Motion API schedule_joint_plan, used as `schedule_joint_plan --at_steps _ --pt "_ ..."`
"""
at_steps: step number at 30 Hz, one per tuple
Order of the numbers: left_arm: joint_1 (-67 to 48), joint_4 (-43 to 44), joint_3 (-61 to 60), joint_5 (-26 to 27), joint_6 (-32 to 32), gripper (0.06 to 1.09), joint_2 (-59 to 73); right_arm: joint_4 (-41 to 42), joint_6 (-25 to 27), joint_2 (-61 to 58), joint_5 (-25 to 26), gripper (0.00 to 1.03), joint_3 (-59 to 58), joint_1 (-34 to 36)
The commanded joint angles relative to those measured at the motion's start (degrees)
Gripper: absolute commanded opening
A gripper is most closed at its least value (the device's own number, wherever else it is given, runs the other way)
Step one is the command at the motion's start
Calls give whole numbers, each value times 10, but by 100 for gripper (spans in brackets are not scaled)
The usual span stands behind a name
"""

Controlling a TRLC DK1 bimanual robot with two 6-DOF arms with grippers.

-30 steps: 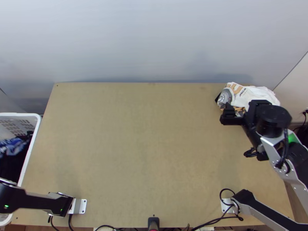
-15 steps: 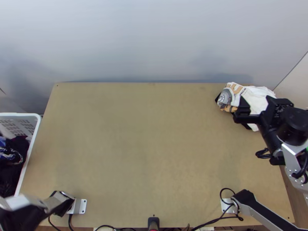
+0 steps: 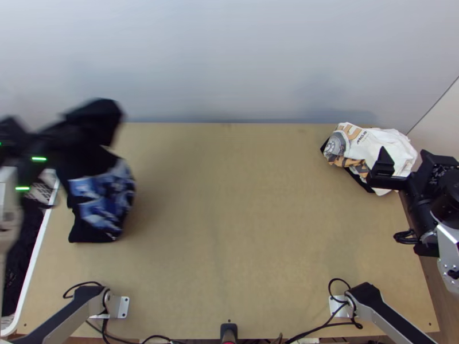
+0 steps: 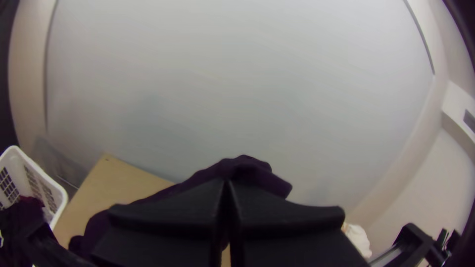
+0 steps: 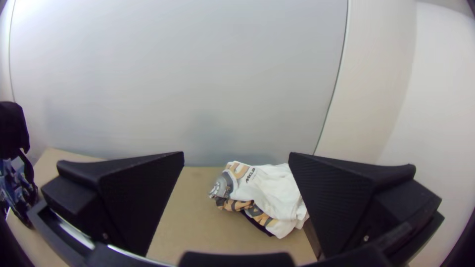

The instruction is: Fold the t-shirt

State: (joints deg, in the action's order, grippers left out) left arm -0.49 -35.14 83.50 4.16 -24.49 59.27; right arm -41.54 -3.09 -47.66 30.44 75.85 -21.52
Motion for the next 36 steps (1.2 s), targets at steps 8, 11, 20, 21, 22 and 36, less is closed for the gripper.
schedule_joint_plan --at_steps 8,11,20,21,22,36 --pt "-370 158 -90 -151 80 10 139 -39 -2 24 5 99 -14 43" --pt "-434 158 -52 -163 90 10 185 -39 -2 34 5 99 -28 55" --pt "-599 175 8 -173 100 10 336 -43 -4 51 5 98 -62 76" --pt "-609 178 22 -173 100 10 357 -40 -4 51 5 98 -62 84" --pt "-617 181 37 -173 100 10 376 -38 -4 51 5 98 -62 90" --pt "-636 -71 325 -176 53 104 535 -21 -60 56 4 98 -90 123"
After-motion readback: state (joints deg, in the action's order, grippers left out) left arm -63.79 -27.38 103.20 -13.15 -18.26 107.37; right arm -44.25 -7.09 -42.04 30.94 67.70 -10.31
